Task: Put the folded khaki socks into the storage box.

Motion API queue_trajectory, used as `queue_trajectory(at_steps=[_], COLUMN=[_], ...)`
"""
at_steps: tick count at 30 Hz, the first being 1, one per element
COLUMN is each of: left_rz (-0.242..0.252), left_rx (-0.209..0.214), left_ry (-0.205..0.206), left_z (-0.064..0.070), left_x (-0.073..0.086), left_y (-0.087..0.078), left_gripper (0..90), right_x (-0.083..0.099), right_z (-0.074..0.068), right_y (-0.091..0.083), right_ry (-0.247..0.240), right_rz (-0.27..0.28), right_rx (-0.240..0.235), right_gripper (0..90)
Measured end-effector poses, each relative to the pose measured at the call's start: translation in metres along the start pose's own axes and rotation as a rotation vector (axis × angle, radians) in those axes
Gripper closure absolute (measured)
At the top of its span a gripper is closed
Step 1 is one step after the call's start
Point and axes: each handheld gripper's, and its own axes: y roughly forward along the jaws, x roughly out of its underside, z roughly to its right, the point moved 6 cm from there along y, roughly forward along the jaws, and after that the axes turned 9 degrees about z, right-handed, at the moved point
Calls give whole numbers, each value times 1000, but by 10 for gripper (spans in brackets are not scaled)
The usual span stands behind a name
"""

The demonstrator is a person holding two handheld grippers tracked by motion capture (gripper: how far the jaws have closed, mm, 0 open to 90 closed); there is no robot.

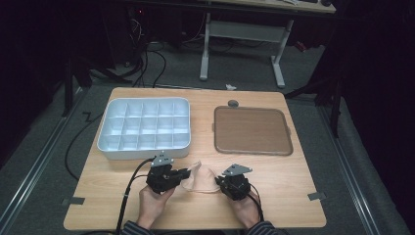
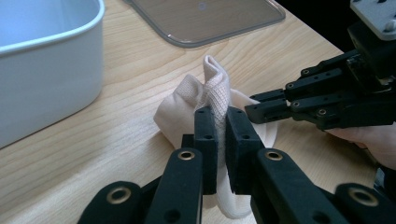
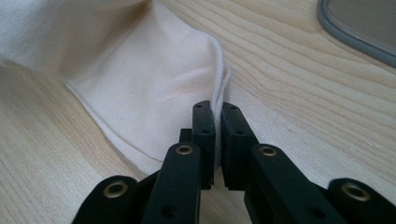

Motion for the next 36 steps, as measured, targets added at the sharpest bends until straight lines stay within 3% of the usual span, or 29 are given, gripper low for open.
queue_trajectory(at_steps=[11, 18, 26, 28, 36], left_rz=[-13, -26, -34, -46, -45], left_rx=[17, 23, 25, 24, 30], left_ry=[26, 45, 30, 50, 55], left_z=[7, 11, 10, 12, 16], left_x=[-4, -5, -1, 1, 1], left_y=[10, 18, 26, 29, 34], left_gripper=[844, 840, 838, 838, 838], right_x=[-4, -4, -3, -3, -3], right_z=[-1, -1, 0, 0, 0], right_y=[6, 6, 6, 6, 7], right_ry=[-25, -16, -20, -17, -17], right_rz=[3, 4, 5, 6, 6], right_rx=[-12, -24, -29, -32, -32], right_gripper=[856, 856, 856, 856, 856])
